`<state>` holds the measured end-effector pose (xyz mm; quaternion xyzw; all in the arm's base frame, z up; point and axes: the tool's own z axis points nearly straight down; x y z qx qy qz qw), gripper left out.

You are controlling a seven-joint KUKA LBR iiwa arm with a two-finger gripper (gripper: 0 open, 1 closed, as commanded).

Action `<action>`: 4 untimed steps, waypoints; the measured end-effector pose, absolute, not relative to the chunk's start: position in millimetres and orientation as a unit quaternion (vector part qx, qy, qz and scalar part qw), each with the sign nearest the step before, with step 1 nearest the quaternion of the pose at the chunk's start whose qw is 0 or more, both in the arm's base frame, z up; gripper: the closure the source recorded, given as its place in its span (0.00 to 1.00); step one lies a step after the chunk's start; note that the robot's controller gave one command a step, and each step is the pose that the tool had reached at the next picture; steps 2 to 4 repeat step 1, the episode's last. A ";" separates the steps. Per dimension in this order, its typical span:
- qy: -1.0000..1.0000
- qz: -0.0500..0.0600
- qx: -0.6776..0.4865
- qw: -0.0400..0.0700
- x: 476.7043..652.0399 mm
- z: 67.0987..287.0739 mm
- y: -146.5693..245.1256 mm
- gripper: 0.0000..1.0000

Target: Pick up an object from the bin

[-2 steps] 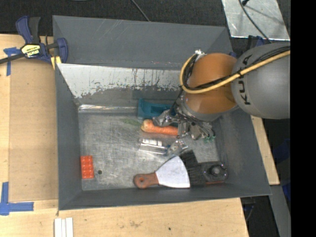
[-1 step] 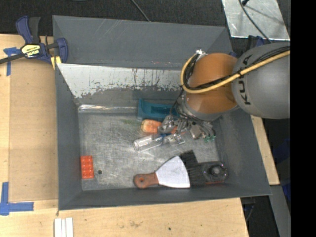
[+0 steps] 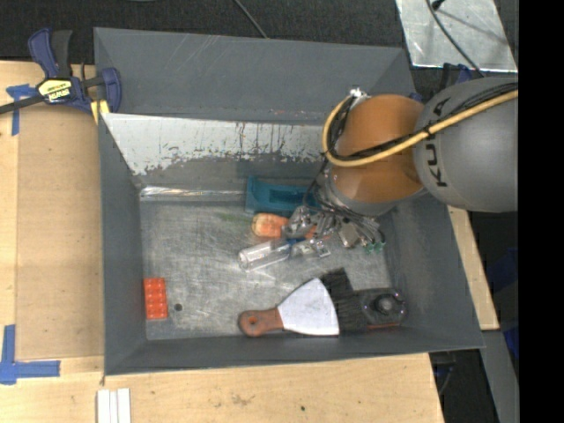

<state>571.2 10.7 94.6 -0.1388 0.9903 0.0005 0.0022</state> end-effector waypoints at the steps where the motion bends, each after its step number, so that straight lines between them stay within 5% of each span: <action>1: 0.987 0.000 -0.160 0.002 571.3 202.7 12.3 1.00; 4: 0.987 0.000 -0.160 0.002 571.3 202.7 12.3 1.00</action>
Offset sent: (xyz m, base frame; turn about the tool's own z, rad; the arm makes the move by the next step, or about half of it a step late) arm 0.0000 0.0000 0.0000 0.0000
